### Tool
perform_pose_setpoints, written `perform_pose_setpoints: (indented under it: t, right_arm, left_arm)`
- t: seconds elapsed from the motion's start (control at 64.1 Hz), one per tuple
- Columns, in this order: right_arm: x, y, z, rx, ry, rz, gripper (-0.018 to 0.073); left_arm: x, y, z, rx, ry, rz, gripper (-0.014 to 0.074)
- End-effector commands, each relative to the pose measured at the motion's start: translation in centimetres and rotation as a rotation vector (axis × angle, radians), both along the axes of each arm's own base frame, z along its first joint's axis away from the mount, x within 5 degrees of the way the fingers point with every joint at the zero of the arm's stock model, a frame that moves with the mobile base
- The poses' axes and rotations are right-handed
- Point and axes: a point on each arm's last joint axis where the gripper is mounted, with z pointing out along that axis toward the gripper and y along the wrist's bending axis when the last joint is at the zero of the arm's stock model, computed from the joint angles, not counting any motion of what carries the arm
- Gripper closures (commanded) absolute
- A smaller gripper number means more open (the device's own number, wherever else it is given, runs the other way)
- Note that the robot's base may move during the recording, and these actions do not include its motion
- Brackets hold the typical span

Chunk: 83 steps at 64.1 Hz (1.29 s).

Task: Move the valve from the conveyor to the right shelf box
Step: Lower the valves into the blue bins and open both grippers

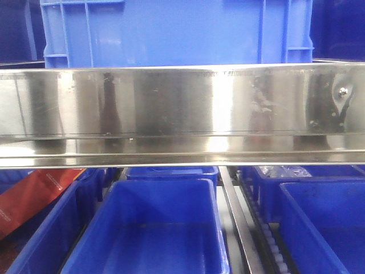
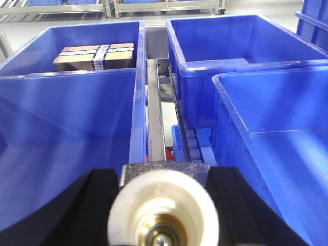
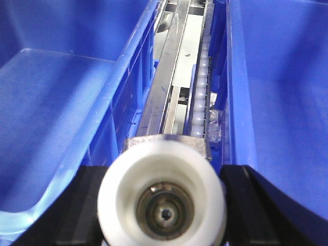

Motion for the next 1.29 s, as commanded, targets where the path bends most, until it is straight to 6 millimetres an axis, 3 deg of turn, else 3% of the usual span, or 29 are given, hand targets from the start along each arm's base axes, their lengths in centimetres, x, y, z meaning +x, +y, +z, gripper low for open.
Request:
perform_pose_setpoints:
  t: [0.0, 0.125, 0.25, 0.421, 0.577, 0.733, 0.858, 1.108, 1.279]
  right_arm:
    - [-0.4, -0.1, 1.9, 0.021, -0.137, -0.009, 0.0713]
    - [-0.8, -0.2, 3.5, 0.036, -0.208, -0.011, 0.0713]
    - [-0.9, -0.1, 6.1, 0.059, -0.29, -0.007, 0.0713]
    - [0.4, 1.6, 8.4, 0.13, -0.345, 0.062, 0.0713]
    - [2.7, 4.8, 8.2, 0.149, -0.325, 0.157, 0.0713]
    - [5.7, 8.6, 5.5, 0.141, -0.234, 0.241, 0.0713]
    - [8.4, 10.9, 2.2, 0.114, -0.126, 0.27, 0.0713]
    - [13.1, 13.0, -4.6, 0.057, 0.096, 0.277, 0.0711]
    - [14.2, 13.6, -6.7, 0.045, 0.161, 0.279, 0.0634]
  left_arm:
    - [-0.4, -0.2, 1.2, -0.017, -0.087, -0.007, 0.0707]
    - [0.1, -0.8, 1.8, -0.027, -0.117, -0.061, 0.0707]
    - [1.1, -2.6, 2.7, -0.01, -0.122, -0.15, 0.0707]
    - [4.0, -7.5, 2.9, -0.017, -0.107, -0.316, 0.0707]
    - [6.7, -12.3, 1.5, -0.02, -0.066, -0.446, 0.0707]
    - [9.4, -15.9, -1.5, -0.013, 0.01, -0.512, 0.0707]
    - [11.5, -17.1, -4.3, 0.0, 0.101, -0.524, 0.0707]
    - [14.4, -18.4, -8.9, 0.02, 0.243, -0.525, 0.0707]
    - [15.2, -18.7, -10.9, 0.032, 0.323, -0.528, 0.0703]
